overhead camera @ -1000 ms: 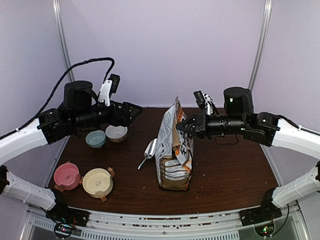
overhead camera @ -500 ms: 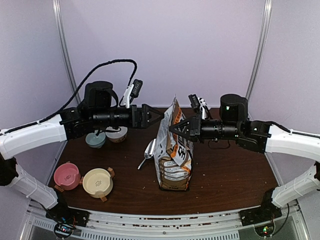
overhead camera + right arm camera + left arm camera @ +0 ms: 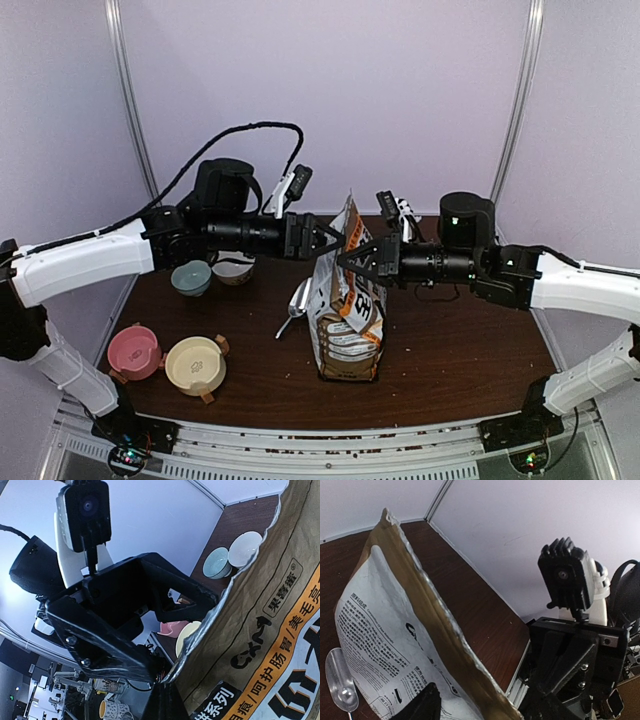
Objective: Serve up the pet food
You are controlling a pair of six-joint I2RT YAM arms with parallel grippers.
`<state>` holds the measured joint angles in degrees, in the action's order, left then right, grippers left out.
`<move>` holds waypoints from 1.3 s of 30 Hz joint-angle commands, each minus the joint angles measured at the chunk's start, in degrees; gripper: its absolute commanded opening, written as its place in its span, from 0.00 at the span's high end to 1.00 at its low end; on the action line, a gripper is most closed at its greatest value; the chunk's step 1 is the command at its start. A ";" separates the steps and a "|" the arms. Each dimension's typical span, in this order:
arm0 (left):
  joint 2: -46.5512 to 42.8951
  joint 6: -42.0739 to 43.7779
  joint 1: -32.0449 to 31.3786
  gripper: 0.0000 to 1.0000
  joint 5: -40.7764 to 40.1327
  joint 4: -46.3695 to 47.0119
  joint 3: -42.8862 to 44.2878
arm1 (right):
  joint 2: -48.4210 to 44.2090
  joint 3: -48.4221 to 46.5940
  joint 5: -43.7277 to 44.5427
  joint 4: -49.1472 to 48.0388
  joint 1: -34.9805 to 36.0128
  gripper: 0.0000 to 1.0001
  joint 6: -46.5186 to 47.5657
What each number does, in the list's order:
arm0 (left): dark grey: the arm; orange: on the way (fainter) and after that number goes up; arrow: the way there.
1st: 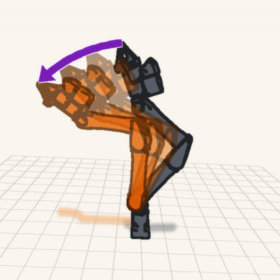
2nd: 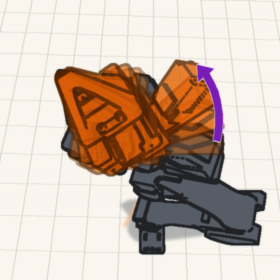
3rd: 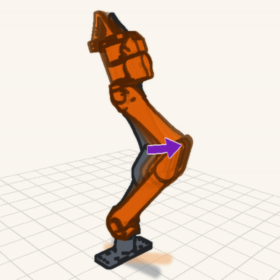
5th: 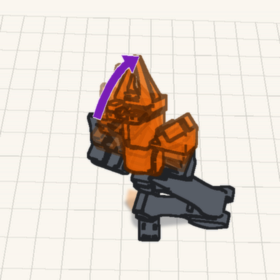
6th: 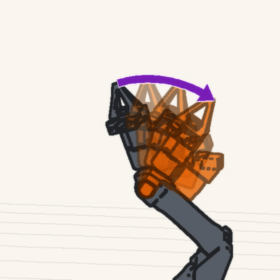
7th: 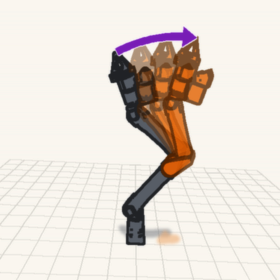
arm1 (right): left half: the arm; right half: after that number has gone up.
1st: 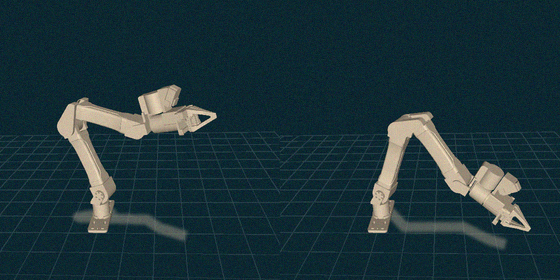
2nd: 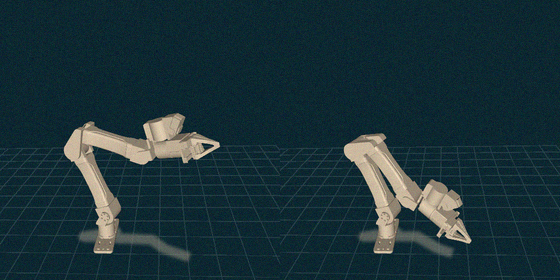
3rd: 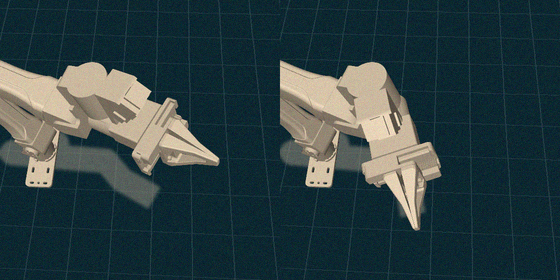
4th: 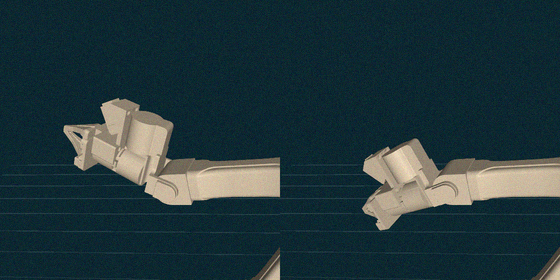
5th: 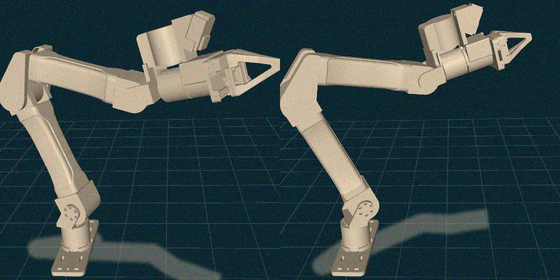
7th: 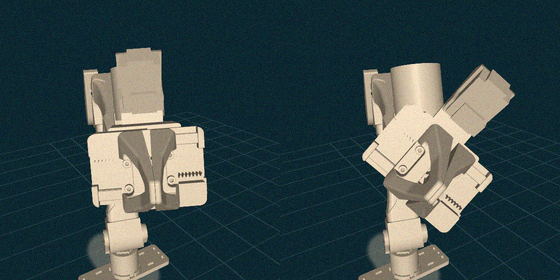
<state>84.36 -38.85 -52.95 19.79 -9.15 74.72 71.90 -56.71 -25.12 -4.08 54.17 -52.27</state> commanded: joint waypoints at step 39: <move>3.11 -1.67 -0.23 0.91 4.46 -1.62 1.40 | -0.18 0.07 2.24 5.78 2.20 1.00 3.00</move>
<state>86.21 -40.16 -53.21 22.59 -12.25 75.46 71.44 -56.21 -23.03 -0.86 55.33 -50.65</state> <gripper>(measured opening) 0.106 0.013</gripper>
